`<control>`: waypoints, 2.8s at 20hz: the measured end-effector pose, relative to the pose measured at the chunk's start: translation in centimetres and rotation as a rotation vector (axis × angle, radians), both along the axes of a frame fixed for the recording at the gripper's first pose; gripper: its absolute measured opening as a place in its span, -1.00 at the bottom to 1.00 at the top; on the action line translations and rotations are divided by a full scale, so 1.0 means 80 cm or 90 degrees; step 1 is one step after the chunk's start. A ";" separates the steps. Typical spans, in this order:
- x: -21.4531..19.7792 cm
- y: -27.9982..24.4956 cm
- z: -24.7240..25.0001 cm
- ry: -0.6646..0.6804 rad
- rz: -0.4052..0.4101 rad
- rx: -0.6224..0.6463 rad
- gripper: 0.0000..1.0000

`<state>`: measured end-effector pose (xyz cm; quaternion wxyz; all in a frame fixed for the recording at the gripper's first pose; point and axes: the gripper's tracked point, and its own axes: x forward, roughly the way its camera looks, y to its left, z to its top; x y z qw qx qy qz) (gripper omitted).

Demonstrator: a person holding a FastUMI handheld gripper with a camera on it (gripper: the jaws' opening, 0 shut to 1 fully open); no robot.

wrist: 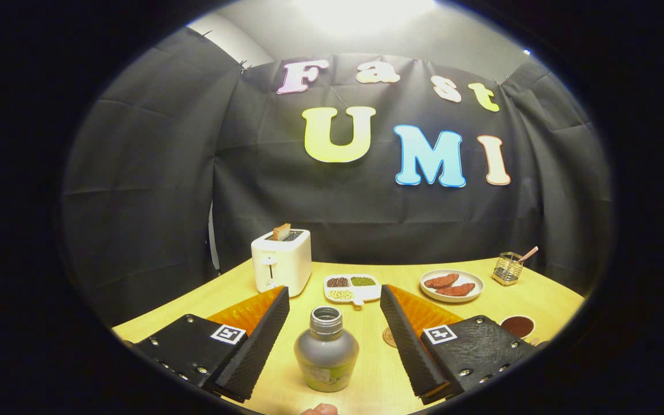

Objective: Take the bottle from table, then pour the juice into the cup, finally place the bottle on the coaster

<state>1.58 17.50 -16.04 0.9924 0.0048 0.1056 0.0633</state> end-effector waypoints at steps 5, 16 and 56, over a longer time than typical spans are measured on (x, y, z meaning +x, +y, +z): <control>0.000 0.007 -0.034 0.024 -0.008 -0.009 0.93; -0.017 0.018 -0.098 0.082 -0.015 -0.007 0.94; 0.006 -0.020 -0.052 0.151 -0.015 0.149 0.48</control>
